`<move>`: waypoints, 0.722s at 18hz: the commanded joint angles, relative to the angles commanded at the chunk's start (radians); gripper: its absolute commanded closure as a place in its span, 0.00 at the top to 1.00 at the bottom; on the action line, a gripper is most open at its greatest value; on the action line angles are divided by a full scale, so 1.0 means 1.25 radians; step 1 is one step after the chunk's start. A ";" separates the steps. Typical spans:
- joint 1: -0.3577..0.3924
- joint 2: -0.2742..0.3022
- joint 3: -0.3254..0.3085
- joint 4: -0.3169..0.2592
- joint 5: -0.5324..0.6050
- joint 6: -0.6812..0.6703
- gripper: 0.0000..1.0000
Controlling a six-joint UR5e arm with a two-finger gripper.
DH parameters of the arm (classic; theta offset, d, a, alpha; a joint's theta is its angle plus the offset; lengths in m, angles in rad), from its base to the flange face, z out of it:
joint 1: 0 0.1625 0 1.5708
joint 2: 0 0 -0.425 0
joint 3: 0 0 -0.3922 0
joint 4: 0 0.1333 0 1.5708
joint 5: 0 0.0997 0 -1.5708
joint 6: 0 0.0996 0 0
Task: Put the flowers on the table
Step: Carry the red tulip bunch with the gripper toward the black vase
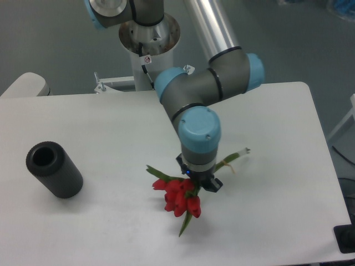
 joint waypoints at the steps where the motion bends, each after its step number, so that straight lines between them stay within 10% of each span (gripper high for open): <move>1: -0.002 0.004 -0.007 0.000 0.000 -0.027 0.14; 13: -0.097 -0.004 -0.039 0.010 0.004 -0.355 0.13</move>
